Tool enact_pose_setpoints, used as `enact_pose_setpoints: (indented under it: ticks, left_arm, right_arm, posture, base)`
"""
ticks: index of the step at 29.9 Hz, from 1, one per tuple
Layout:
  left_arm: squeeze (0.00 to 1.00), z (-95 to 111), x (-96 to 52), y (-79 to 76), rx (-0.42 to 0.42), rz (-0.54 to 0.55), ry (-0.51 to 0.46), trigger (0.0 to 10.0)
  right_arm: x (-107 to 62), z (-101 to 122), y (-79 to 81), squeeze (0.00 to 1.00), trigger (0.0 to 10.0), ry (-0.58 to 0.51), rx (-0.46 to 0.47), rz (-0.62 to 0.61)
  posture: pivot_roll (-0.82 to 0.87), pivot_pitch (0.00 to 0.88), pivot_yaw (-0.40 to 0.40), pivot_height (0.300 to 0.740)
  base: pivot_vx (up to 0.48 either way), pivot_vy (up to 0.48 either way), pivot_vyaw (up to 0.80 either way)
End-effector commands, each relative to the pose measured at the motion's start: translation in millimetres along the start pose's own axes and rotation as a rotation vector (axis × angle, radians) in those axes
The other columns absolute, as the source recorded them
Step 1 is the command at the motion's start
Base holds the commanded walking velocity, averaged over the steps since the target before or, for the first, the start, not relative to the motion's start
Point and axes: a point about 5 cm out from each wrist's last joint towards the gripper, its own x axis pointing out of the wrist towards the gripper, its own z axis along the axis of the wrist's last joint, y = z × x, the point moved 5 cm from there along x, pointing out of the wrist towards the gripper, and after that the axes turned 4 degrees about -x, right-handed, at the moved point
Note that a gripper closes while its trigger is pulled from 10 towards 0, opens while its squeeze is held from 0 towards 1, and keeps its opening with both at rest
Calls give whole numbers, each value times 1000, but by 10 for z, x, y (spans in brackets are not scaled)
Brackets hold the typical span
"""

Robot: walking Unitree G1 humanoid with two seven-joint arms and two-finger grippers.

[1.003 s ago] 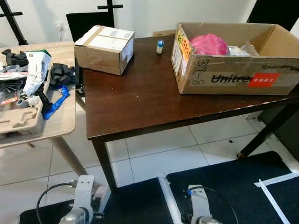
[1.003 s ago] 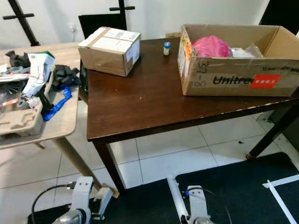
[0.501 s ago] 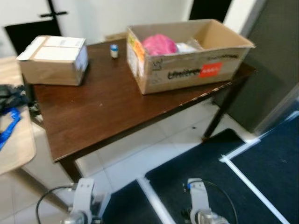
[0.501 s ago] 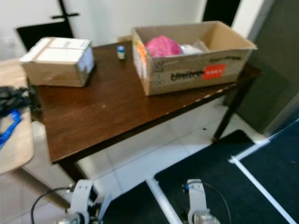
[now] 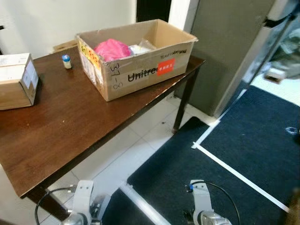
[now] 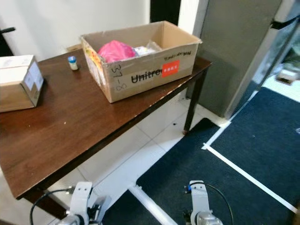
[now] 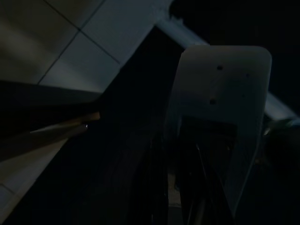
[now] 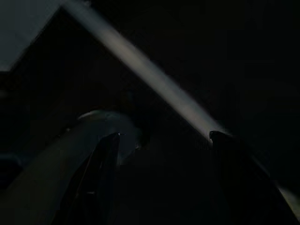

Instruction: Picking trash to rubbish bin

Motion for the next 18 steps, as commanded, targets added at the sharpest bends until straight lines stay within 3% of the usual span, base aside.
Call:
enact_pose_setpoints:
  ticks: [1,9,18]
  left_arm:
    - [0,-12,1,-4,7,2,5,10000]
    - [0,-12,2,-6,-2,6,1,10000]
    - [0,-6,1,1,-12,14,-7,10000]
  right_arm:
    - [-7,-55,-46,0,10000,15,-5,-9]
    - [-8,-66,-36,0,10000,17,-10,0]
    - [-6,-77,15,0,10000,16,-63,23]
  posture:
    - [-79,82,28,740]
    - [-77,86,27,740]
    - [-77,90,29,740]
  base:
    - [0,0,-800]
    - [0,0,-772]
    - [0,0,0]
